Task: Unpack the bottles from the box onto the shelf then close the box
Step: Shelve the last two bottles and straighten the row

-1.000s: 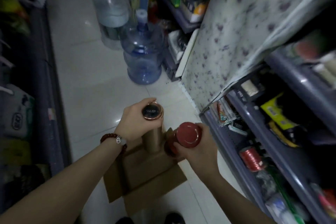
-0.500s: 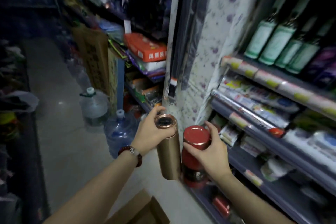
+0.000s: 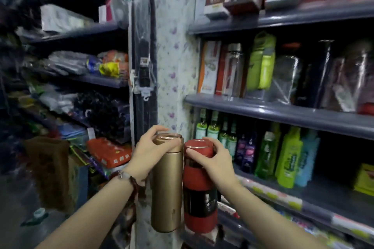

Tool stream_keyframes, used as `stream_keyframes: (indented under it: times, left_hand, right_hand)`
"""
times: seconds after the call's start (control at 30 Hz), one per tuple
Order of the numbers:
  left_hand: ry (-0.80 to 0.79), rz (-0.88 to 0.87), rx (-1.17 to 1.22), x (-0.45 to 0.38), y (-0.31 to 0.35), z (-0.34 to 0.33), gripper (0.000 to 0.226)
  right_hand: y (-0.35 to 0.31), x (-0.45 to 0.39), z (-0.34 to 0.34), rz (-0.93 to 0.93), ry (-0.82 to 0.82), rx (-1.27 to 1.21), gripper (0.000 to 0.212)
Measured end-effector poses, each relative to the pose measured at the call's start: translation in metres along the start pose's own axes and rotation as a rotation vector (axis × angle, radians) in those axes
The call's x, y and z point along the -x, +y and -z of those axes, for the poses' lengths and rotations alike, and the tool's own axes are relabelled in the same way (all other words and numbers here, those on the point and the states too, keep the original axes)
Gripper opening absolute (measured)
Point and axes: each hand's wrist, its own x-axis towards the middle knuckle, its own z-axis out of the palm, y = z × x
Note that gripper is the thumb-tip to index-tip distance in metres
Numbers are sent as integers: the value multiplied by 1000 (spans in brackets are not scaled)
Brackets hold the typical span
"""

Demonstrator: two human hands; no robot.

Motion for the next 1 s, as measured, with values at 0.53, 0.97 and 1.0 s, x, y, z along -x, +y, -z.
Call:
stream_keyframes:
  times: [0.53,0.97,1.0]
  left_hand:
    - [-99,-350,96,-62,175,-113,50]
    - [-232,-630,285,-88,246,-222,41]
    - [-251,-638,314,-88,252,-233,41]
  right_hand:
    - [-113,-87,156,214,156,-26,73]
    - [-157,-94,265,333,602,169,84]
    - [-160,-92,275,337,636,178,82]
